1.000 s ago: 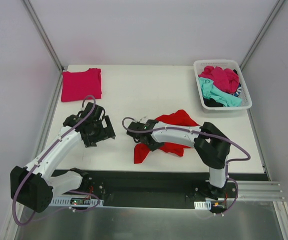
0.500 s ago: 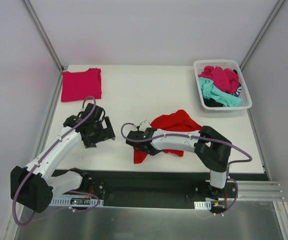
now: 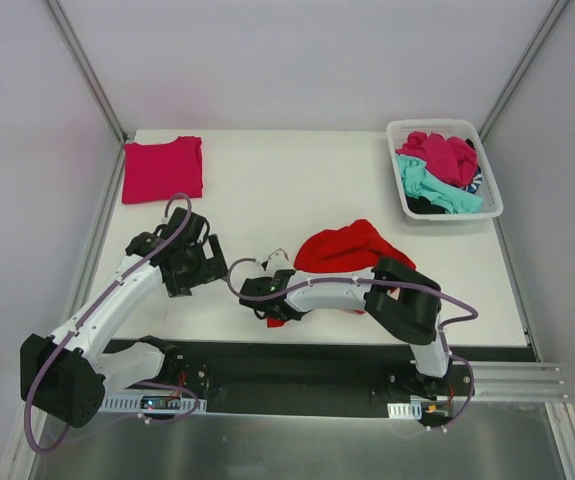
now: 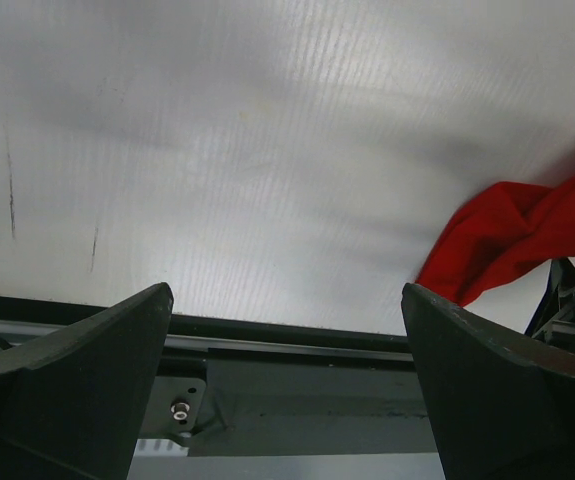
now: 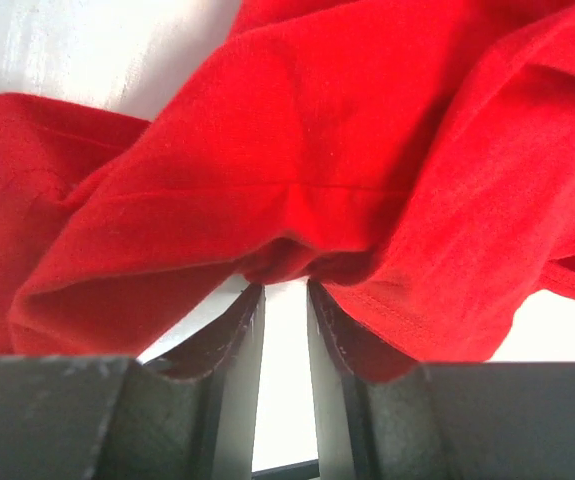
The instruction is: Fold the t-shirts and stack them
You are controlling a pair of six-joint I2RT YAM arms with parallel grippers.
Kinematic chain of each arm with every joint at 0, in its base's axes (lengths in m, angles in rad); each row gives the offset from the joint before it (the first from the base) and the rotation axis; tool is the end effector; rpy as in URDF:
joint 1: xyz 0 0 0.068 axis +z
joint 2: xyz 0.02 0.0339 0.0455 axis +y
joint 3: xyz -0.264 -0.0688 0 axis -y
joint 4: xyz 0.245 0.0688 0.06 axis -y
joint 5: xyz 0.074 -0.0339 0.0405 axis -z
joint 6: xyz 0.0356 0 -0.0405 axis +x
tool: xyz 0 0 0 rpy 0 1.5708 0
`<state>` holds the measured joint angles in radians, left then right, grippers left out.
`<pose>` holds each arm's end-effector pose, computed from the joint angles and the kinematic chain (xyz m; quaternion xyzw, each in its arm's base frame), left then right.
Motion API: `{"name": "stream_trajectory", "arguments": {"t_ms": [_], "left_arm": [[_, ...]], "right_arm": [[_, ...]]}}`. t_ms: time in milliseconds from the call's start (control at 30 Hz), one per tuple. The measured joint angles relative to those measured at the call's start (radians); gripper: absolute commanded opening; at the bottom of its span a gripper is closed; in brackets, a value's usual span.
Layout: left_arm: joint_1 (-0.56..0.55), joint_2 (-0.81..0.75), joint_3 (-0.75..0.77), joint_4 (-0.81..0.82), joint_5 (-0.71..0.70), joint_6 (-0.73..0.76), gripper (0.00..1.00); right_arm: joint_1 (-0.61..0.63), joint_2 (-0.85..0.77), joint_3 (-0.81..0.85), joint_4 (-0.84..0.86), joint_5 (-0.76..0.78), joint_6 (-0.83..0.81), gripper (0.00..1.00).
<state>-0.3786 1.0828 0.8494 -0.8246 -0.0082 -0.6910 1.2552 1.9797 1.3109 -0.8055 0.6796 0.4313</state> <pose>0.1880 -0.0745 0.2529 -0.1515 0.9554 -0.1258 0.2202 0.1343 0.3393 0.1497 -0.3623 0.8694 -0.1874 0.2789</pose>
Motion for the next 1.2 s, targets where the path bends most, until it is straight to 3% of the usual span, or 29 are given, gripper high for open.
{"name": "stream_trajectory", "arguments": {"t_ms": [400, 1200], "left_arm": [[0.0, -0.006, -0.005, 0.0, 0.0, 0.002, 0.99], [-0.002, -0.005, -0.005, 0.0, 0.0, 0.002, 0.99]], "right_arm": [[0.056, 0.049, 0.065, -0.144, 0.198, 0.079, 0.26], [0.074, 0.072, 0.083, -0.179, 0.194, 0.119, 0.27]]}}
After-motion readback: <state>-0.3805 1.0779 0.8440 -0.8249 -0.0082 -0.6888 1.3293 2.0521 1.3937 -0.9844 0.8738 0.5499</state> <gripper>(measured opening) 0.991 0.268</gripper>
